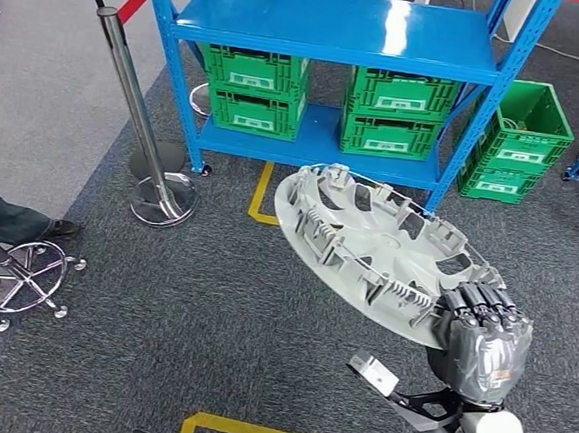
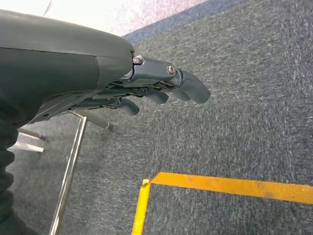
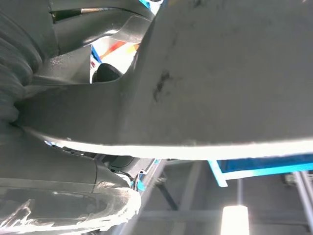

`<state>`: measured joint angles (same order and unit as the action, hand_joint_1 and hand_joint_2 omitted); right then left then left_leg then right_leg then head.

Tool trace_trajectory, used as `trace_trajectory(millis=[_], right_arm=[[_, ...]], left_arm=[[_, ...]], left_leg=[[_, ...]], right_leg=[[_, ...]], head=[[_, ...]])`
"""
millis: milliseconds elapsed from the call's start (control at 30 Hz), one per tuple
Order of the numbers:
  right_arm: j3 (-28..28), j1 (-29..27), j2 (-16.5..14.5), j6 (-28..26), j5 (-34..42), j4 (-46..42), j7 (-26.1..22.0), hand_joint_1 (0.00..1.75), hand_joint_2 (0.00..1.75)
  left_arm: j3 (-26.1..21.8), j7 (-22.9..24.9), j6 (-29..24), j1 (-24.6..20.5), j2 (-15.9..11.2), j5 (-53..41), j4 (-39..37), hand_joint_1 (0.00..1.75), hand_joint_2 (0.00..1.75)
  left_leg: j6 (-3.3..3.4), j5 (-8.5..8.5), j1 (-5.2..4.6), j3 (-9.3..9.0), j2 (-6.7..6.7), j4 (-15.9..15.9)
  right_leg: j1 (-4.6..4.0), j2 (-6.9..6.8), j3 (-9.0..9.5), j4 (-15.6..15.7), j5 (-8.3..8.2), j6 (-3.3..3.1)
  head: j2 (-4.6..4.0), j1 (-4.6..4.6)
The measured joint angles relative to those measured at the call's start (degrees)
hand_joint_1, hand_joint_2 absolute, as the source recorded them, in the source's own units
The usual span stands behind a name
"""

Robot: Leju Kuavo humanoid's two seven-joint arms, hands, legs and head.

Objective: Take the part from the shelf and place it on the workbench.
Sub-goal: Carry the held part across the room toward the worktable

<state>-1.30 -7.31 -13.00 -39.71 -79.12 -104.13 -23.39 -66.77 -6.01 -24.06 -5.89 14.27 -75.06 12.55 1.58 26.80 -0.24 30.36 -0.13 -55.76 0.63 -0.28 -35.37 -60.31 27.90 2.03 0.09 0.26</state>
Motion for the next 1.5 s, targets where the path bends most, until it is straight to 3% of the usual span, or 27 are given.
trace_trajectory(millis=[100,133,167,233,267,300,367,433,500,567,600,633,667,733,767,833,867,933,1000,1100,1167,1200,1233,1300,1367,1433,1500], right_arm=[[-0.42,0.23,0.73,0.00,-1.47,0.00,1.57,1.75,1.75],[-0.55,0.23,0.99,0.00,-1.78,0.01,2.09,1.75,1.75],[-0.66,0.23,1.26,0.00,-2.02,0.01,2.68,1.75,1.75],[-0.94,0.27,1.91,0.00,-2.40,0.02,3.95,1.75,1.75],[-1.12,0.34,2.24,0.00,-2.55,0.02,4.48,1.75,1.75],[-1.33,0.44,2.52,0.00,-2.70,0.02,4.96,1.75,1.75],[-1.78,0.58,3.02,0.00,-3.15,0.04,5.81,1.75,1.75],[-2.30,0.62,3.41,0.00,-3.81,0.07,6.69,1.75,1.75],[-2.85,0.67,3.63,0.00,-4.38,0.05,7.39,1.75,1.75],[-3.23,0.71,3.75,0.00,-4.92,0.05,8.02,1.75,1.75],[-3.37,0.74,3.81,0.00,-5.25,0.07,8.37,1.75,1.75],[-3.50,0.76,3.87,0.00,-5.61,0.10,8.72,1.75,1.75],[-3.68,0.78,3.93,0.00,-5.92,0.15,9.03,1.75,1.75],[-4.13,0.84,4.03,0.00,-6.36,0.24,9.56,1.75,1.75],[-4.36,0.91,4.06,0.00,-6.47,0.26,9.75,1.75,1.75],[-4.67,1.10,4.12,0.00,-6.64,0.27,10.08,1.75,1.75],[-4.79,1.21,4.16,0.00,-6.74,0.30,10.25,1.75,1.75],[-5.25,1.47,4.21,0.00,-7.09,0.37,10.81,1.75,1.75],[-5.86,1.84,4.31,0.00,-7.57,0.49,11.70,1.75,1.75],[-6.89,2.34,4.96,0.00,-8.39,0.85,14.14,1.75,1.75],[-7.86,2.47,5.68,0.00,-8.88,1.18,16.15,1.75,1.75],[-8.34,2.51,6.04,0.00,-9.06,1.32,16.97,1.75,1.75],[-8.78,2.56,6.36,0.00,-9.17,1.42,17.59,1.75,1.75],[-9.53,2.85,6.90,0.00,-9.29,1.51,18.25,1.75,1.75],[-10.20,3.23,7.29,0.01,-9.36,1.60,18.47,1.75,1.75],[-10.71,3.41,7.51,0.01,-9.41,1.69,18.55,1.75,1.75],[-11.05,3.44,7.63,0.02,-9.49,1.75,18.68,1.75,1.75]], left_arm=[[-0.01,0.00,0.26,-0.02,0.09,0.00,0.00,0.00,1.75],[-0.02,0.01,0.33,0.03,0.10,0.00,0.00,0.00,1.75],[-0.03,0.03,0.38,0.08,0.10,0.01,-0.01,0.00,1.75],[-0.04,0.12,0.42,0.13,0.10,0.02,-0.02,0.00,1.75],[-0.04,0.16,0.43,0.11,0.12,0.02,-0.02,0.00,1.75],[-0.04,0.18,0.44,0.04,0.13,0.02,-0.01,0.00,1.75],[-0.05,0.24,0.54,-0.07,0.13,0.03,-0.01,0.00,1.75],[-0.06,0.31,0.64,0.08,0.08,0.05,-0.01,0.00,1.75],[-0.08,0.33,0.66,0.24,0.02,0.06,-0.02,0.00,1.75],[-0.09,0.34,0.75,0.17,-0.04,0.07,-0.02,0.00,1.75],[-0.09,0.36,0.84,0.15,-0.06,0.07,-0.02,0.00,1.75],[-0.09,0.38,0.96,0.17,-0.08,0.07,-0.02,0.00,1.75],[-0.09,0.43,1.07,0.23,-0.10,0.07,-0.02,0.00,1.75],[-0.09,0.52,1.24,0.32,-0.14,0.07,-0.02,0.00,1.75],[-0.09,0.55,1.27,0.31,-0.17,0.07,-0.02,0.00,1.75],[-0.09,0.55,1.29,0.09,-0.22,0.05,-0.02,0.00,1.75],[-0.09,0.55,1.29,0.02,-0.24,0.04,-0.02,0.00,1.75],[-0.09,0.55,1.28,0.12,-0.31,0.02,-0.02,0.00,1.75],[-0.09,0.56,1.25,0.29,-0.38,0.04,-0.02,0.00,1.75],[-0.09,0.64,1.24,0.10,-0.33,0.04,-0.02,0.00,1.75],[-0.09,0.75,1.24,0.11,-0.28,0.02,-0.02,0.00,1.75],[-0.09,0.80,1.24,0.17,-0.30,0.02,-0.02,0.00,1.75],[-0.09,0.85,1.24,0.22,-0.30,0.02,-0.02,0.00,1.75],[-0.09,0.90,1.24,0.20,-0.27,0.02,-0.02,0.00,1.75],[-0.09,0.93,1.24,0.11,-0.26,0.02,-0.02,0.00,1.75],[-0.09,0.97,1.24,0.22,-0.31,0.02,-0.02,0.00,1.75],[-0.09,1.01,1.23,0.42,-0.32,0.01,-0.02,0.00,1.75]], left_leg=[[0.46,-0.68,-0.06,0.88,-0.55,-0.01],[0.44,-0.87,-0.09,1.14,-0.89,-0.04],[0.36,-1.04,-0.10,1.35,-1.34,-0.08],[0.14,-1.25,-0.10,1.54,-2.43,-0.25],[-0.03,-1.30,-0.19,1.69,-2.98,-0.42],[-0.25,-1.39,-0.26,1.98,-3.54,-0.69],[-0.89,-1.75,-0.26,2.81,-4.59,-1.10],[-1.54,-2.01,-0.06,3.42,-5.26,-1.33],[-2.19,-0.38,-0.07,4.61,-3.66,-3.58],[-2.78,3.29,0.04,7.55,-1.27,-9.98],[-2.98,4.93,0.18,9.24,-0.74,-13.74],[-3.10,5.86,0.29,10.43,-0.47,-16.51],[-3.13,5.70,0.37,10.71,-0.32,-17.41],[-2.81,2.58,0.35,8.02,0.41,-12.71],[-2.47,0.83,0.16,5.79,1.63,-8.57],[-1.68,-0.88,-0.44,2.73,3.72,-2.51],[-1.39,-0.83,-0.69,2.41,4.10,-1.52],[-0.79,-1.02,-0.69,2.57,2.95,-1.12],[-0.13,-1.46,-0.43,2.42,1.67,-0.57],[0.45,-1.83,-0.31,2.53,-0.36,-0.36],[0.56,-1.89,-0.37,2.60,-2.04,-0.45],[0.55,-1.89,-0.37,2.58,-2.94,-0.55],[0.51,-1.87,-0.36,2.56,-3.82,-0.69],[0.22,-1.75,-0.40,2.73,-5.43,-1.15],[-0.40,-1.86,-0.33,3.40,-6.73,-1.59],[-1.10,-2.17,-0.11,4.08,-7.98,-1.74],[-1.78,-1.33,-0.21,4.84,-6.29,-2.97]], right_leg=[[0.07,0.10,-4.25,-10.69,5.94,0.54],[0.07,0.10,-4.97,-12.98,6.70,0.64],[0.08,0.13,-4.63,-13.12,6.35,0.68],[0.16,0.79,-0.79,-7.10,3.12,0.55],[0.26,1.93,1.56,-3.10,1.84,0.38],[0.38,2.94,3.46,0.16,1.07,0.18],[0.45,3.99,4.81,2.68,1.10,-0.26],[0.43,2.86,4.72,2.83,0.86,-0.80],[0.56,1.51,4.72,3.06,0.58,-1.44],[0.58,0.03,4.65,3.16,0.50,-1.82],[0.54,-0.75,4.59,3.14,0.51,-1.90],[0.51,-1.48,4.55,3.13,0.52,-1.91],[0.48,-2.22,4.53,3.13,0.53,-1.91],[0.41,-3.55,4.61,3.13,0.57,-1.86],[0.34,-4.18,4.68,3.13,0.61,-1.79],[0.05,-5.35,4.66,3.01,0.78,-1.41],[-0.07,-5.94,4.64,2.98,0.85,-1.17],[-0.09,-7.02,4.67,3.03,1.03,-0.58],[0.10,-5.32,4.04,1.54,2.40,-0.03],[0.25,-0.71,-0.67,-8.47,7.32,0.29],[0.21,0.06,-3.23,-13.18,8.12,0.35],[0.22,0.21,-3.04,-12.35,6.81,0.31],[0.28,0.56,-1.84,-9.44,4.66,0.24],[0.63,2.86,1.53,-1.88,1.10,0.08],[0.80,4.69,3.42,1.84,0.45,-0.14],[0.72,3.99,3.72,2.20,0.60,-0.50],[0.82,2.54,3.88,2.53,0.40,-1.07]], head=[[0.00,0.19],[0.00,0.18],[0.00,0.20],[0.00,0.21],[0.00,0.20],[0.00,0.17],[0.00,0.13],[0.00,0.15],[0.00,-0.26],[0.00,-0.71],[0.00,-0.75],[0.00,-0.74],[0.00,-0.75],[0.00,-0.75],[0.00,-0.74],[0.00,-0.75],[0.00,-0.77],[0.00,-0.79],[-0.01,-0.63],[0.00,-0.23],[0.00,-0.15],[0.00,-0.15],[0.00,-0.15],[0.00,-0.15],[0.00,-0.15],[0.00,-0.15],[0.00,-0.46]])
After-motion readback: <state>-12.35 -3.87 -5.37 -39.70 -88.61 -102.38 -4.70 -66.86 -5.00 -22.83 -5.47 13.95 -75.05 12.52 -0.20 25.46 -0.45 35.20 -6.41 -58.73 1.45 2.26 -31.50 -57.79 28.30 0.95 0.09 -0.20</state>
